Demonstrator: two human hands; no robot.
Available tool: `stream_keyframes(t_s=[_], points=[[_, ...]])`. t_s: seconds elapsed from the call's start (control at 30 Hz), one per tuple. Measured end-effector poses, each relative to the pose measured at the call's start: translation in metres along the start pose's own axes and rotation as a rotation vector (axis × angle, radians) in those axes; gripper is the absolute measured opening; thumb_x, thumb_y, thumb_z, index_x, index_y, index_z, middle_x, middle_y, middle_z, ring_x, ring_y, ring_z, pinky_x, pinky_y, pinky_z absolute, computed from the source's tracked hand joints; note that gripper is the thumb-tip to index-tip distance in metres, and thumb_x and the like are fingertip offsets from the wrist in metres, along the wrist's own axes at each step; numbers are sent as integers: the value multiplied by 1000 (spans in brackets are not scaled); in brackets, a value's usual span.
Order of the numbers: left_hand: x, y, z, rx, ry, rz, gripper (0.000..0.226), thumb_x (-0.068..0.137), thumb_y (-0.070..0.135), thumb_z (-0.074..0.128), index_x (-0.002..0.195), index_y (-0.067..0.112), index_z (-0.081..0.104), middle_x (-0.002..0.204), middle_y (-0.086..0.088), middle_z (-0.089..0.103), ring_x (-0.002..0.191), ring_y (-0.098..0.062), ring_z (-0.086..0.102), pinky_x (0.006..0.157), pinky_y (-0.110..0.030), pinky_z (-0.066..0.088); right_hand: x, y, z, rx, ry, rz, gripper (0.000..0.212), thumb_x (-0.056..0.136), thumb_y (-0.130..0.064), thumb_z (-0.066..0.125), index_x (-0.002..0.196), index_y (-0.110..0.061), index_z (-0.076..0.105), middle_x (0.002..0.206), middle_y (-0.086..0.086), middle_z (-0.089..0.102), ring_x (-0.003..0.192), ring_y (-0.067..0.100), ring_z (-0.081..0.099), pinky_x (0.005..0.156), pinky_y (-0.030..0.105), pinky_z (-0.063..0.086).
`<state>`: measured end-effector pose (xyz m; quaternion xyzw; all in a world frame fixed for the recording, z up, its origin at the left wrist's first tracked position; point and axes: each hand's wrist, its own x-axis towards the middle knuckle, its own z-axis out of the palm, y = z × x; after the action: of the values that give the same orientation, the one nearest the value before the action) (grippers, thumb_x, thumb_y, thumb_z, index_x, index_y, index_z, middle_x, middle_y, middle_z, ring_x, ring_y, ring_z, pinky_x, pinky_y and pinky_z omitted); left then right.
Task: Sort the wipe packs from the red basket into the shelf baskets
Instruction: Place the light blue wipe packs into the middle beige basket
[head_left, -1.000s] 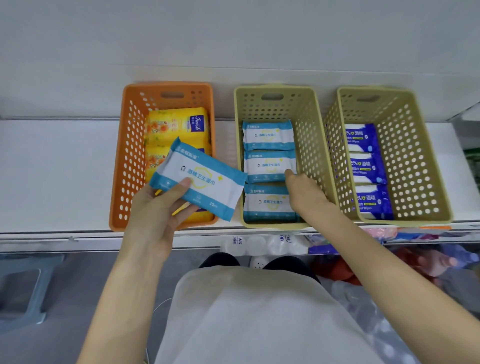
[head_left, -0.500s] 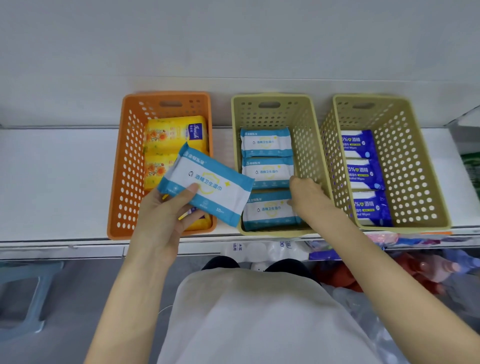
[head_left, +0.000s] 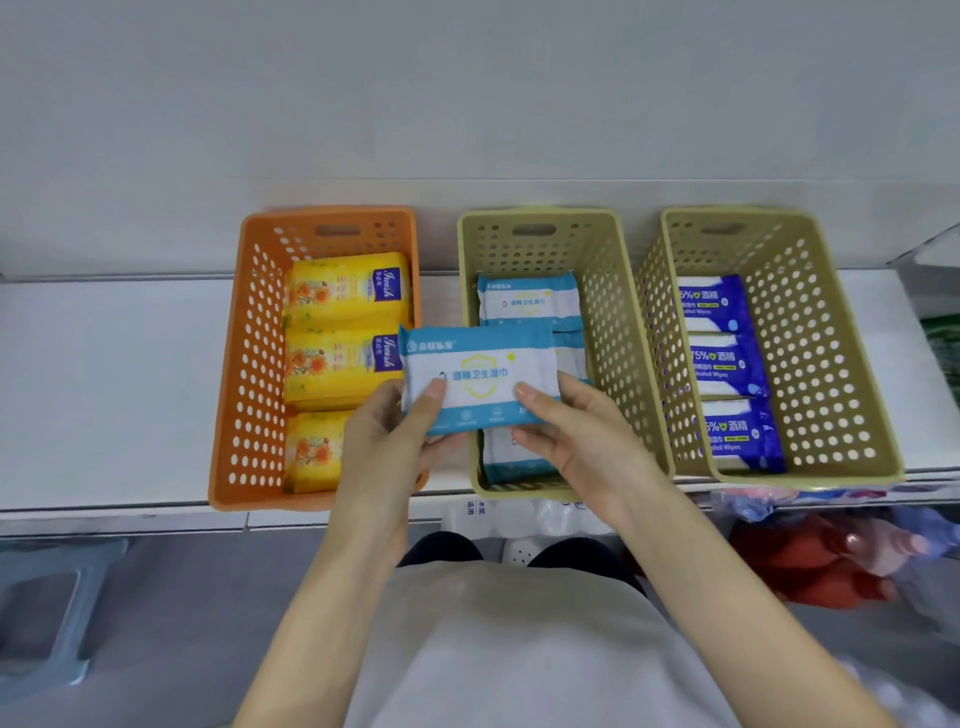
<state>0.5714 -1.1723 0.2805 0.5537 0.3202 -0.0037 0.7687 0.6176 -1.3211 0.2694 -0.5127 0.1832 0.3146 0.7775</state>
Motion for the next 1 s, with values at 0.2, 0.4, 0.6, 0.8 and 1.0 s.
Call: stream_keyframes(t_s=[0.2,0.4,0.6,0.8,1.0], points=[[16,-5,2,333,-2,185,14,90,34,55,94,26,66,90,15,71,86,3,65,71,-14,52,15,7,-3,351,103,114,31,77,-7,70,108,-6,65,103,7,71,82,10,67,63,16,54],[24,-26,8,912,73,507,51,92,49,44,132,19,50,131,4,54,121,-8,46,99,-19,34,72,-19,-17,663,459,102,18,86,-18,67,98,-5,62,93,9,67,83,14,63,61,17,55],[41,-41,6,1234,55,523,73,90,59,42,150,26,19,160,-5,11,147,-20,10,117,-43,18,135,-25,-13,587,558,28,40,87,-13,67,123,-1,57,101,6,61,79,14,59,47,15,53],[42,-45,7,1153,-14,342,86,83,64,33,151,30,-7,159,10,-14,147,-11,-3,114,-38,32,148,-28,-13,413,595,28,41,91,0,59,130,2,48,129,13,57,108,18,63,84,18,52],[41,-44,8,1158,-17,351,83,89,58,40,151,29,-8,159,10,-15,148,-11,-2,112,-33,28,148,-18,-18,185,646,-30,21,88,-3,63,105,2,51,118,22,62,93,26,67,74,24,52]])
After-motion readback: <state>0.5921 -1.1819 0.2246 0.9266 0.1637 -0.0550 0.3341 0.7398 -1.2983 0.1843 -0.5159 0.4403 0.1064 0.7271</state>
